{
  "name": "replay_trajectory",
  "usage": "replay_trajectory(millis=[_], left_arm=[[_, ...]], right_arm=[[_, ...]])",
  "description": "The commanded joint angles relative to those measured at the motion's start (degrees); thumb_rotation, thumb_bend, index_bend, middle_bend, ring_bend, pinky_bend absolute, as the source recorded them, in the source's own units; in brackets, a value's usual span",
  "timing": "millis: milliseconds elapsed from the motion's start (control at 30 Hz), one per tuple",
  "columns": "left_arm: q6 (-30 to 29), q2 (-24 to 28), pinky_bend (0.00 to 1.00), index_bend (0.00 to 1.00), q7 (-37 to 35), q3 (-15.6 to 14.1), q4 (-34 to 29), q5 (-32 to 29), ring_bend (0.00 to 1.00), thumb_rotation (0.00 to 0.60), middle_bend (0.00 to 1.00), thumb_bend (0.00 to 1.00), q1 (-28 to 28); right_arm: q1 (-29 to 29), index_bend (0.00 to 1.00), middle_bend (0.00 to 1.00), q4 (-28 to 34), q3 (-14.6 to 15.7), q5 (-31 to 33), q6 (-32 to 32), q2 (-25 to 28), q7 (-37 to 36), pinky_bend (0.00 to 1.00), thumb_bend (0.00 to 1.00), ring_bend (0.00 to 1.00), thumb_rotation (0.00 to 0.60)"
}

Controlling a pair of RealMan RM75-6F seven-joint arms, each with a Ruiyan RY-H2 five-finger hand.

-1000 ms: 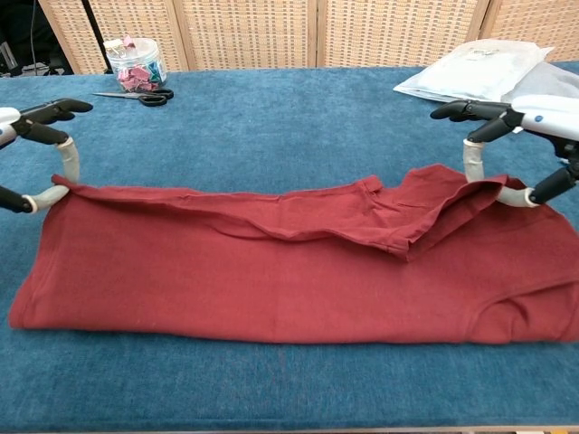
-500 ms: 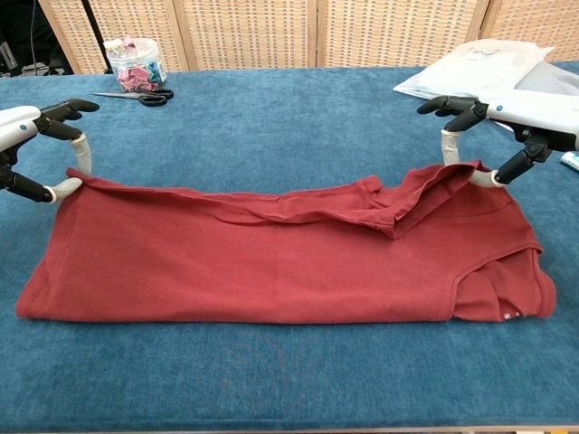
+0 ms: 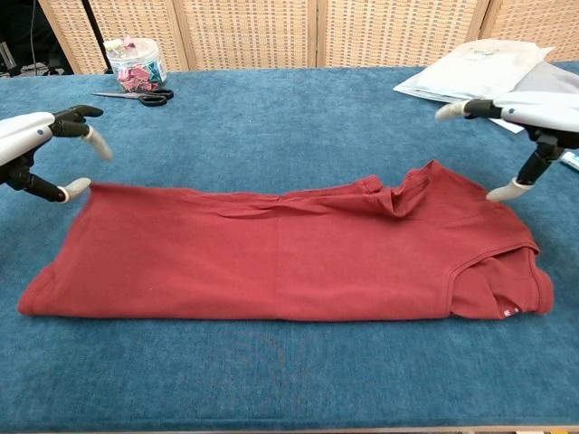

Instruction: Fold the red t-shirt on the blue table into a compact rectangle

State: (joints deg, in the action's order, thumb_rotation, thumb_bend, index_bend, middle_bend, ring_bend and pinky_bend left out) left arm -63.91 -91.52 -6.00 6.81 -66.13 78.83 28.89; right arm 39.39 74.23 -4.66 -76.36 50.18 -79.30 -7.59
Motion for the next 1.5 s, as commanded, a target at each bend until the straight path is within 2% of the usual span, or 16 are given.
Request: replay_trajectory(millis=[33,200,300,367,433,500,767,933,1067,1500], left_arm=[[-0.08,-0.18,0.00,0.00,-0.20,0.17,0.33,-0.07,0.00,0.600,0.00,0.39,0.10],[-0.16,0.01,0.00,0.00,0.13,0.16,0.15,-0.10,0.00,0.600,0.00,0.33,0.07],[-1.30,0.18,0.00,0.00,-0.21,0.30,-0.17,0.34,0.00,0.600,0.00,0.33,-0.19],[-1.45,0.31,0.00,0.05,0.60,0.27,-0.22,0.10,0.00,0.600,0.00,0.33,-0.39],[-0.82,0.66,0.00,0.17,2.20,0.45,-0.83,-0.98,0.00,0.600,0.00,0.33,-0.49],[0.40,1.27,0.00,0.22,4.68,1.02,-2.18,-2.83,0.00,0.600,0.00,0.33,-0.33],[5.11,4.18,0.00,0.31,16.15,3.01,-9.94,-10.02,0.00,0.600,0.00,0.33,1.73],[5.45,3.43,0.00,0.34,22.99,3.69,-10.87,-14.24,0.00,0.600,0.00,0.33,2.71],[6.02,2.67,0.00,0.34,25.60,3.95,-10.60,-16.66,0.00,0.600,0.00,0.33,3.37],[6.44,-0.68,0.00,0.37,27.31,3.68,-8.08,-18.70,0.00,0.600,0.00,0.33,4.70]], right_arm=[[-2.40,0.00,0.00,4.67,-1.32,2.19,3.09,2.94,3.47,0.00,0.08,0.00,0.600],[-5.13,0.00,0.00,9.94,-0.88,-0.05,7.15,7.34,1.85,0.00,0.05,0.00,0.600],[-8.45,0.00,0.00,13.64,0.49,-3.90,12.54,11.08,-0.37,0.00,0.05,0.00,0.600],[-10.36,0.00,0.00,15.08,1.49,-6.36,15.43,12.88,-2.29,0.00,0.05,0.00,0.600],[-12.54,0.00,0.00,16.50,2.58,-8.71,18.72,14.70,-3.99,0.00,0.05,0.00,0.600],[-14.89,0.00,0.00,17.93,3.79,-10.92,22.17,16.41,-4.94,0.00,0.05,0.00,0.600],[-21.37,0.00,0.00,20.22,7.00,-16.74,31.00,19.42,-5.30,0.00,0.05,0.00,0.600],[-23.48,0.00,0.00,18.73,7.43,-18.37,33.74,18.72,-5.59,0.00,0.05,0.00,0.600],[-24.00,0.00,0.00,17.10,7.39,-18.77,34.01,17.98,-6.91,0.00,0.05,0.00,0.600],[-24.54,0.00,0.00,15.71,6.57,-19.87,34.30,18.04,-8.66,0.00,0.05,0.00,0.600]])
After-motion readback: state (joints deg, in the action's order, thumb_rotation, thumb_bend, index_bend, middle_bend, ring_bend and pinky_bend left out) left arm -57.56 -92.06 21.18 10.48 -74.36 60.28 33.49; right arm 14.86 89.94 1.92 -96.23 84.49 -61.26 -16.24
